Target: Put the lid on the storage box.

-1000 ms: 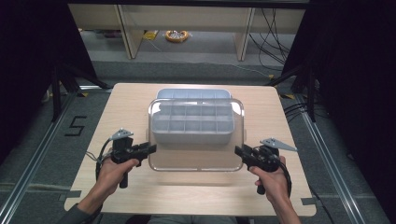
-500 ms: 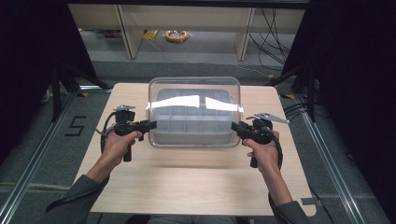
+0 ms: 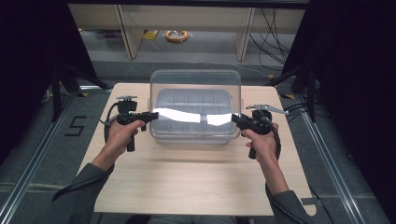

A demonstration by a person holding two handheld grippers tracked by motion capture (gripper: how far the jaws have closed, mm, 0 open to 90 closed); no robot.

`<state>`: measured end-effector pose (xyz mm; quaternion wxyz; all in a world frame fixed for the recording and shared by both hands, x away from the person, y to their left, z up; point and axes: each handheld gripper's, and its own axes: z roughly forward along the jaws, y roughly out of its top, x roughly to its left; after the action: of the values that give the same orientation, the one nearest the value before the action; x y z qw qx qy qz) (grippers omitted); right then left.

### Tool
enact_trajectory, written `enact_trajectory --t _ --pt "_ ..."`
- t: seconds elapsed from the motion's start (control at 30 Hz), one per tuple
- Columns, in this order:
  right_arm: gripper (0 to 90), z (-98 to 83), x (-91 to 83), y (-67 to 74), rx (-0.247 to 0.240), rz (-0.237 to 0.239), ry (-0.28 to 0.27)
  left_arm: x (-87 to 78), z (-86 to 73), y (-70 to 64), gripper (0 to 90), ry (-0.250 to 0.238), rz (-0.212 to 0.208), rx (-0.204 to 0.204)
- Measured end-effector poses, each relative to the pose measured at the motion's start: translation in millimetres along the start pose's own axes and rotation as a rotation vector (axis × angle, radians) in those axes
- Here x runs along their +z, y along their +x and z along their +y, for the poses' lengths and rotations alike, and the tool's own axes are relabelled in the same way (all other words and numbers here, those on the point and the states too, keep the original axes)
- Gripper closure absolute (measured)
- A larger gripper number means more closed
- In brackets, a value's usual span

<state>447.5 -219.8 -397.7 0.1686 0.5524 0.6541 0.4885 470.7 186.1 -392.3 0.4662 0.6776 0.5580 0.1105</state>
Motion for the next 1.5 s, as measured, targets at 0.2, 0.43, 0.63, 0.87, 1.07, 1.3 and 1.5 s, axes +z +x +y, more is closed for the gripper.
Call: enact_trajectory --t 0.2,0.43,0.63,0.87,1.07,1.3,1.5 --pt "60.3 9.1 7.7 2.6 0.05 -0.007 0.0 4.1 12.3 2.9 62.0 -0.008 0.006 -0.041" --pt "59.4 16.1 21.2 4.2 0.068 -0.031 0.006 10.7 21.2 5.9 61.6 -0.004 0.041 -0.04" --pt "59.1 19.4 31.3 3.1 0.073 -0.038 0.009 19.8 25.6 10.5 61.1 -0.005 0.055 -0.071" --pt "58.4 17.4 43.1 0.0 0.102 -0.064 0.035 31.8 24.5 13.5 60.5 0.019 0.08 -0.072" --pt "57.9 12.5 51.0 -5.7 0.094 -0.061 0.045 39.6 22.3 16.5 59.6 0.035 0.089 -0.085" --pt "57.5 7.3 55.5 -2.8 0.128 -0.065 0.077 45.0 16.6 23.7 58.8 0.062 0.094 -0.09" --pt "56.2 2.3 60.4 -6.9 0.113 -0.079 0.083 51.3 12.6 26.1 58.0 0.08 0.096 -0.111"
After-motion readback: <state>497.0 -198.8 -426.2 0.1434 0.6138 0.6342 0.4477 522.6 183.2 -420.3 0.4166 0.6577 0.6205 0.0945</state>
